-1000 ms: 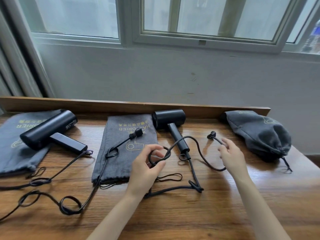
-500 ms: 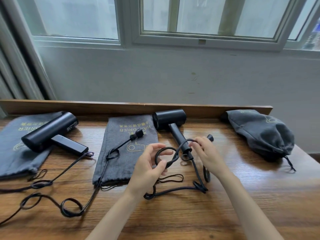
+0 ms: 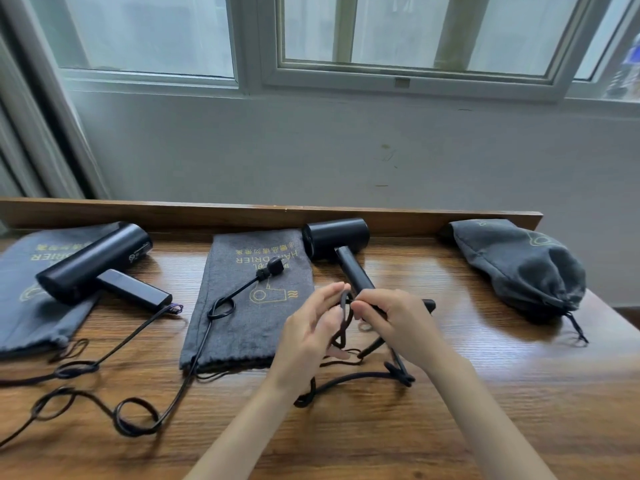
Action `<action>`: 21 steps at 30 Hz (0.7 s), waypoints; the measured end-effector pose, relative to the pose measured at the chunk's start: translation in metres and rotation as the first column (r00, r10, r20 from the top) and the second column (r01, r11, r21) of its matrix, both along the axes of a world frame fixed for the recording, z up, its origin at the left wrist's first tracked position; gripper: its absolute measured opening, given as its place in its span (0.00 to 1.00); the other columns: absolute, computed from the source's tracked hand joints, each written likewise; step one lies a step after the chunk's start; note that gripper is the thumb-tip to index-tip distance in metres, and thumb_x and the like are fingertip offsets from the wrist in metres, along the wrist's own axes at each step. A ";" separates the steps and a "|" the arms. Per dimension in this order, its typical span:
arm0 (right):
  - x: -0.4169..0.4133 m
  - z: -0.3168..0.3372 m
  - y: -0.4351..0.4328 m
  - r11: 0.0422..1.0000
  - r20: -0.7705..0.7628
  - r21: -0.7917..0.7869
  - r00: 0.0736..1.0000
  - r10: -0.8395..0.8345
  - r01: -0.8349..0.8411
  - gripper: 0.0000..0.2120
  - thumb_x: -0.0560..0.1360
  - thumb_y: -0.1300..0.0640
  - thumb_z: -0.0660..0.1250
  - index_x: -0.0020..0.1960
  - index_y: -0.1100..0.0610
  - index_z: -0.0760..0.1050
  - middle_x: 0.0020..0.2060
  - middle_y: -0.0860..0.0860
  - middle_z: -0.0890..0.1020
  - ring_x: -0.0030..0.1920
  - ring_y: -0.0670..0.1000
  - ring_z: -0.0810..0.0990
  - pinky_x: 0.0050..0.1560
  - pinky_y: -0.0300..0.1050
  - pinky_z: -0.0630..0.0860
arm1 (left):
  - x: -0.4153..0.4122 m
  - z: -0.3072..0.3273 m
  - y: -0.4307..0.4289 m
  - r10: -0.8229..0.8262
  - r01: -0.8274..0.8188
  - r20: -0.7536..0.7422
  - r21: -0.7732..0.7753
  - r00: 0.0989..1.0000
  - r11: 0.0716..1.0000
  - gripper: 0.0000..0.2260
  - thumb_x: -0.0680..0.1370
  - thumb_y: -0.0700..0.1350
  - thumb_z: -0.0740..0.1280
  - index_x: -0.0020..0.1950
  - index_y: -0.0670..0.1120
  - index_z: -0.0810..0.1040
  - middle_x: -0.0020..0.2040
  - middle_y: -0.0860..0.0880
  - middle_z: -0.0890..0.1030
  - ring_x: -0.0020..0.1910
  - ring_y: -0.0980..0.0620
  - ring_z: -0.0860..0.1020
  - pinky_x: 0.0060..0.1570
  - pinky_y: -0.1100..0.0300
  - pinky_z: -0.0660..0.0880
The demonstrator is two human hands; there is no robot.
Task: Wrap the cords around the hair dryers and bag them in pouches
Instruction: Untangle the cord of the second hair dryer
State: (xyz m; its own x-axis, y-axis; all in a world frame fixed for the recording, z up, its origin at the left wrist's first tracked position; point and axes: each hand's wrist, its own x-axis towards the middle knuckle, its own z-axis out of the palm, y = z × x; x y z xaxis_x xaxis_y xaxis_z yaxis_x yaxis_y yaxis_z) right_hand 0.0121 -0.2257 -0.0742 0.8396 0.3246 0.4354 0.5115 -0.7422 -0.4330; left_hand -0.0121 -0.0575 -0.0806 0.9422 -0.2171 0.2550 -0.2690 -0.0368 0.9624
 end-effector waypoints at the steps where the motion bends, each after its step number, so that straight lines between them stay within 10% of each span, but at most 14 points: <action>1: 0.001 -0.001 0.000 1.000 0.010 -0.009 1.000 0.000 0.000 0.20 0.76 0.40 0.51 0.39 0.51 0.74 0.29 0.44 0.76 0.32 0.45 0.74 0.35 0.48 0.73 | 0.000 0.000 -0.001 -0.031 0.030 -0.021 -0.026 0.999 0.999 0.18 0.76 0.45 0.58 0.65 0.49 0.73 0.62 0.54 0.76 0.59 0.59 0.76 0.40 0.52 0.81; 6: -0.006 0.002 0.006 0.999 0.010 0.015 0.999 0.037 -0.037 0.09 0.76 0.46 0.53 0.40 0.42 0.68 0.27 0.39 0.72 0.30 0.42 0.72 0.33 0.43 0.69 | 0.004 0.000 -0.007 0.019 -0.026 0.084 0.088 0.996 0.996 0.16 0.78 0.36 0.63 0.60 0.54 0.76 0.54 0.52 0.79 0.49 0.57 0.80 0.37 0.59 0.80; 12: -0.010 0.004 0.002 0.985 -0.226 0.171 0.972 0.063 -0.024 0.23 0.73 0.36 0.53 0.38 0.52 0.78 0.31 0.50 0.79 0.35 0.46 0.76 0.39 0.51 0.72 | 0.011 -0.005 -0.009 0.135 -0.266 0.409 0.284 0.902 0.921 0.12 0.75 0.38 0.66 0.58 0.45 0.80 0.39 0.52 0.75 0.42 0.62 0.73 0.42 0.75 0.68; 21: 0.002 0.010 0.005 0.947 -0.438 0.292 0.899 0.010 0.132 0.28 0.68 0.33 0.59 0.38 0.58 0.80 0.37 0.63 0.79 0.42 0.61 0.78 0.47 0.55 0.76 | 0.009 -0.002 -0.009 0.154 -0.526 0.671 0.395 0.726 0.753 0.07 0.74 0.48 0.63 0.45 0.48 0.79 0.38 0.55 0.78 0.33 0.55 0.75 0.31 0.64 0.70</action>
